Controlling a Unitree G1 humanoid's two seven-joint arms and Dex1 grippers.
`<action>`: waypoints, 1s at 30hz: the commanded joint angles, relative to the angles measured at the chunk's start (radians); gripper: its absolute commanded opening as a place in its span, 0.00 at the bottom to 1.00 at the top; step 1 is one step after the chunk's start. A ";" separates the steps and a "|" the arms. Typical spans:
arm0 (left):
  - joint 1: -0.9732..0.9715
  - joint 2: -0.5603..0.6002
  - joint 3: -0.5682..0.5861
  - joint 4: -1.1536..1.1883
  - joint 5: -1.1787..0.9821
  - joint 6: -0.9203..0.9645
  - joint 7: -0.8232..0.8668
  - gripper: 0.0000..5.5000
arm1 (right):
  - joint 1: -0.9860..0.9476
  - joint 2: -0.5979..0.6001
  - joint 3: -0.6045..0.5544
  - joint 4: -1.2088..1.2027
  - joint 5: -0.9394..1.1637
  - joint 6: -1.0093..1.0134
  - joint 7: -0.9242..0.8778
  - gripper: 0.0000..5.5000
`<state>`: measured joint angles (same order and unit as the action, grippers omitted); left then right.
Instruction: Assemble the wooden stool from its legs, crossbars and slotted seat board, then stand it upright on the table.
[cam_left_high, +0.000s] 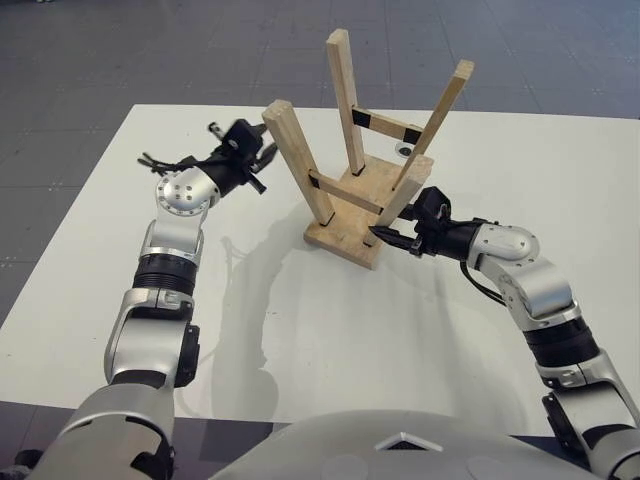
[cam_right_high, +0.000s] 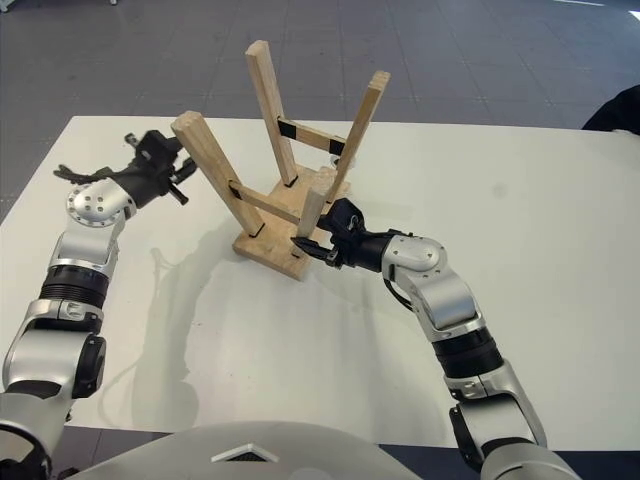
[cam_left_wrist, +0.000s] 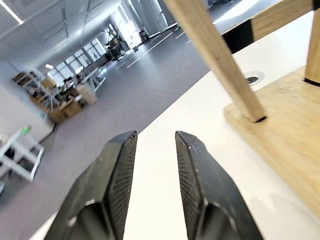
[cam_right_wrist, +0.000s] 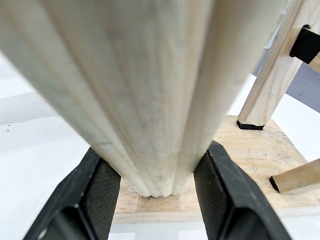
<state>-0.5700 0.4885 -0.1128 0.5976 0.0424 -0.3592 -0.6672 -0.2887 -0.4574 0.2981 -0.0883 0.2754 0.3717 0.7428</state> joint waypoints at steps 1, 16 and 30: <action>0.248 0.046 -0.115 -0.448 -0.154 -0.131 -0.217 0.26 | 0.066 -0.037 0.051 0.057 -0.041 0.099 0.031 0.37; 0.393 0.249 -0.109 -0.113 0.004 0.002 -0.284 0.26 | 0.073 -0.060 0.053 0.085 -0.054 0.077 0.072 0.37; 0.231 -0.091 0.326 -0.512 -0.525 0.434 0.230 0.26 | 0.081 -0.173 0.052 0.140 -0.066 -0.209 0.300 0.37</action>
<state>-0.2982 0.4059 0.2053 0.1247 -0.4966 0.0457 -0.4691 -0.2717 -0.5729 0.2955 -0.0036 0.2690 0.1278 0.9691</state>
